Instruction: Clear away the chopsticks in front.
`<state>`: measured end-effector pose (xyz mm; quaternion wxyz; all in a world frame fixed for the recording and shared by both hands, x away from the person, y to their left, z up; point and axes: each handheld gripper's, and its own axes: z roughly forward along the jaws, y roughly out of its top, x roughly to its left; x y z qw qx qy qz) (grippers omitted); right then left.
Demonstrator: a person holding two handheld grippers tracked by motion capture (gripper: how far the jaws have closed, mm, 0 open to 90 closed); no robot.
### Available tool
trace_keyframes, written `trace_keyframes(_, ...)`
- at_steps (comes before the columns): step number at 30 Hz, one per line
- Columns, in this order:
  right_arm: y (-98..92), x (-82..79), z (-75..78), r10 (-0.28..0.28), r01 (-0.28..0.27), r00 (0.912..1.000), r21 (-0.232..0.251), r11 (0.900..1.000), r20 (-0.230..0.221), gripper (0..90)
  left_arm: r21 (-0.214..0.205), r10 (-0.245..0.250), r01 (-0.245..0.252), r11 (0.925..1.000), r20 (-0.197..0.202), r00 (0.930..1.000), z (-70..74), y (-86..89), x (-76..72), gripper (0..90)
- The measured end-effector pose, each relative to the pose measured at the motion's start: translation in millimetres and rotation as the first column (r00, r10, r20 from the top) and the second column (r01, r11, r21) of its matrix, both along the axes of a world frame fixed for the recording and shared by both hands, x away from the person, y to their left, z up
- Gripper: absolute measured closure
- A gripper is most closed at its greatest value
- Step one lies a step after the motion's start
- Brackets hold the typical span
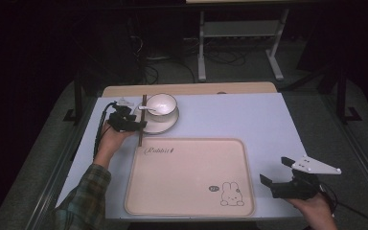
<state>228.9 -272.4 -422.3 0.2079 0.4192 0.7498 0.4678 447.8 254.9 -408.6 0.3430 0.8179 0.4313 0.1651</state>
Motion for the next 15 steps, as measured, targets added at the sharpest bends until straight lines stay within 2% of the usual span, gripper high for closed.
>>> trace_keyframes(7,-2.3,-0.8,0.8,-0.005,0.005,1.0000,0.009,0.9999,0.002,0.0,0.035,0.004,-0.003,0.9994,-0.022,0.9998,-4.8,-4.7,7.4,53.1)
trace_keyframes(15,-3.2,-0.7,0.7,-0.007,0.007,1.0000,0.017,0.9998,0.001,0.0,0.047,0.023,-0.022,0.9987,-0.029,0.9993,-9.1,-3.5,12.0,62.5)
